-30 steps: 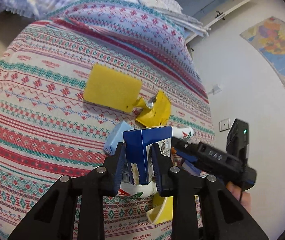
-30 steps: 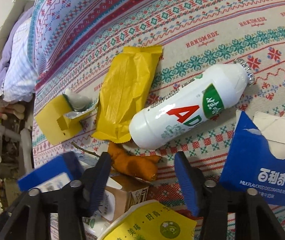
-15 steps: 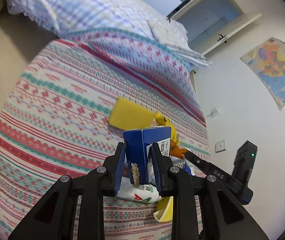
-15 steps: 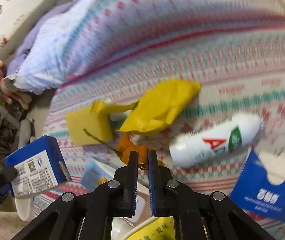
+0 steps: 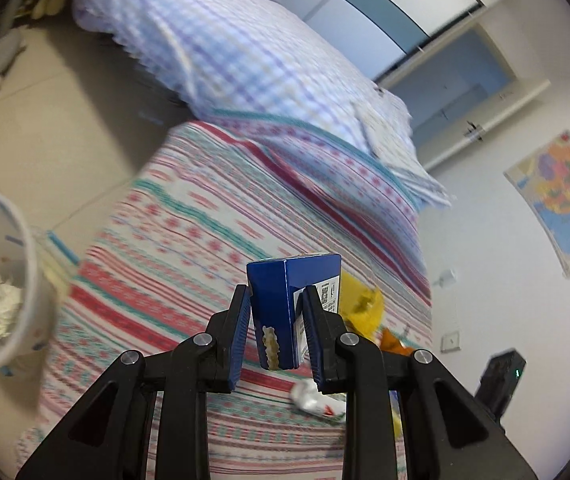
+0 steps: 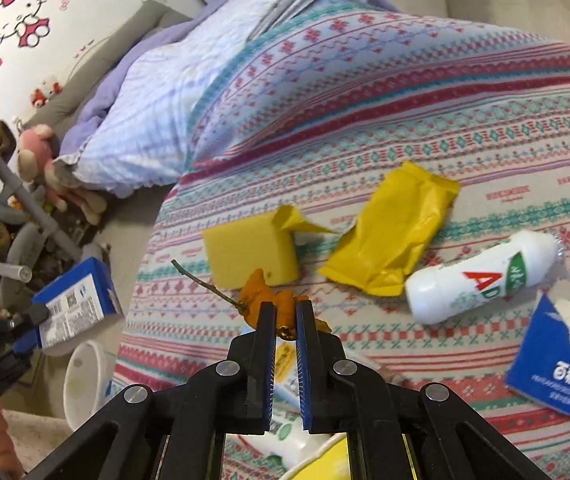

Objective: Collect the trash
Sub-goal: 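Carry carton and peel over the white bin and open both tools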

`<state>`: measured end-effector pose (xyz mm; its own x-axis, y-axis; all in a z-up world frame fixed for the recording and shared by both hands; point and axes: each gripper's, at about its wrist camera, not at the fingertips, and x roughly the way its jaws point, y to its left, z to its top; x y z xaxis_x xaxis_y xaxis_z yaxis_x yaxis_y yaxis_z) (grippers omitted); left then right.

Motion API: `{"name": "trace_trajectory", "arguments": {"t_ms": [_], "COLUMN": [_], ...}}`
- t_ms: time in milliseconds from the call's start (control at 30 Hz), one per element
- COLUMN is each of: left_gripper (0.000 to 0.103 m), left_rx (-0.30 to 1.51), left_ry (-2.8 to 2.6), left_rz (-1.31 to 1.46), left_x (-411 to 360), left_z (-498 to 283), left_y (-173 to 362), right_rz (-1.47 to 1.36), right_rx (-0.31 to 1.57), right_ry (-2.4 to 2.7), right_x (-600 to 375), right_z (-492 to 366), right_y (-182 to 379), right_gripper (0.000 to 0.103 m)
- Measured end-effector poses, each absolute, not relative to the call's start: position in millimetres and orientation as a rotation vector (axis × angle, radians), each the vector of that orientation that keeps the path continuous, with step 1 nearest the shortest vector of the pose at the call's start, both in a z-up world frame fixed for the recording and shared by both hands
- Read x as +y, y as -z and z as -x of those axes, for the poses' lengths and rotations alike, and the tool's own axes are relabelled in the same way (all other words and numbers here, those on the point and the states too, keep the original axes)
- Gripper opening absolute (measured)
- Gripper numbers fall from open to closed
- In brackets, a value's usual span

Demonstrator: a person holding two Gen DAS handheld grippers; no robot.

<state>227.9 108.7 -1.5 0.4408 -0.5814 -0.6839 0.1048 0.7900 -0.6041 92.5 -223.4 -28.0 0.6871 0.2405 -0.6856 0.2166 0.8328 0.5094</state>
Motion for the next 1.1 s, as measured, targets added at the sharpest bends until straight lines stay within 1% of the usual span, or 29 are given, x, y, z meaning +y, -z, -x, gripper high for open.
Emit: {"name": "trace_trajectory", "arguments": {"t_ms": [167, 300, 433, 533, 767, 967, 1033, 1100], "left_gripper": [0.028, 0.028, 0.028, 0.028, 0.029, 0.036, 0.041, 0.043], "left_rx": [1.037, 1.01, 1.06, 1.087, 1.087, 1.237, 1.239, 1.205], "left_ry": [0.319, 0.119, -0.062, -0.101, -0.18, -0.242, -0.271, -0.287], "left_rz": [0.559, 0.577, 0.709, 0.82, 0.868, 0.969, 1.008, 1.03], "left_x": [160.5, 228.8, 294.6, 322.4, 351.0, 363.7, 370.1, 375.0], "left_z": [-237.5, -243.9, -244.6, -239.6, -228.9, -232.3, -227.7, -223.6], "left_y": [3.4, 7.2, 36.2, 55.1, 69.5, 110.0, 114.9, 111.5], "right_rz": [-0.568, -0.539, -0.523, -0.511, -0.476, -0.469, -0.484, -0.492], "right_rx": [0.797, 0.778, 0.77, 0.776, 0.86, 0.876, 0.868, 0.866], "right_ry": [-0.032, -0.062, -0.125, -0.181, -0.28, -0.384, -0.418, -0.447], "right_x": [-204.4, -187.0, -160.4, -135.4, -72.1, -13.9, 6.6, 24.2], "right_z": [-90.0, -88.4, -91.0, -99.1, -124.5, -146.6, -154.9, -163.5], "right_y": [22.0, 15.9, 12.0, 13.6, 37.6, 40.5, 39.7, 39.5], "right_gripper": [0.008, 0.008, 0.008, 0.008, 0.008, 0.008, 0.008, 0.008]}}
